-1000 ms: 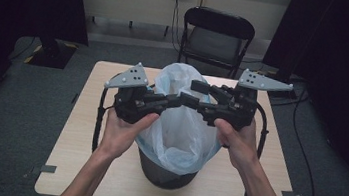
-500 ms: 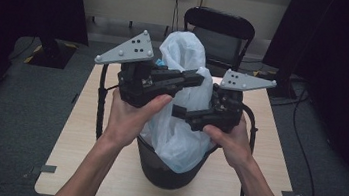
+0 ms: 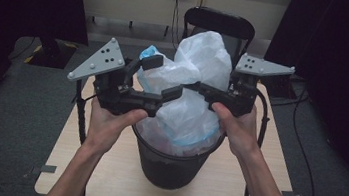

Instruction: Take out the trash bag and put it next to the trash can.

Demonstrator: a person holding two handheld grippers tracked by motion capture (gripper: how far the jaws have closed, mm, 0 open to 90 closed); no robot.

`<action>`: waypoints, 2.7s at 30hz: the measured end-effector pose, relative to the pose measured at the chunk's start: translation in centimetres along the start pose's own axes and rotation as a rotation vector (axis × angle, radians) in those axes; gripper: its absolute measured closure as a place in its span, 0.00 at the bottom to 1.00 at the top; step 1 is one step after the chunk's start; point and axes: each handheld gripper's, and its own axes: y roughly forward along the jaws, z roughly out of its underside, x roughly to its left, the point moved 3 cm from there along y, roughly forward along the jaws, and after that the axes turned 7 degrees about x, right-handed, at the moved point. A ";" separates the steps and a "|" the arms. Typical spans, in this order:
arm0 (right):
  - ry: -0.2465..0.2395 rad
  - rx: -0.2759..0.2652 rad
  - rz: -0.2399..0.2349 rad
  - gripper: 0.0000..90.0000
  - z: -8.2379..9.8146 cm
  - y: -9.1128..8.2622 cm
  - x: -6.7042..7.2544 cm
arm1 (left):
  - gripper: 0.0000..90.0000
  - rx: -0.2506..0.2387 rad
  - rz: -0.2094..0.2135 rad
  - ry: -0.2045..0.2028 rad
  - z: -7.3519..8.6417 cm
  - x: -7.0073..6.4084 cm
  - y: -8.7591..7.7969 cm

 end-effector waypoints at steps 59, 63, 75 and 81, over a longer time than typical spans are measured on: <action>0.011 -0.044 0.106 0.45 3.9 -2.1 -0.4 | 0.99 -0.026 0.094 -0.029 -1.4 2.3 1.0; 0.022 -0.087 0.090 0.24 3.7 -1.7 -0.4 | 0.99 -0.008 0.088 -0.005 -1.3 1.8 1.5; -0.003 -0.047 0.050 0.16 2.0 0.8 -0.7 | 0.99 0.039 0.168 0.009 -1.5 -0.1 4.0; -0.069 -0.030 0.044 0.50 2.0 2.1 -0.7 | 0.99 0.052 0.222 -0.025 -0.9 0.4 4.6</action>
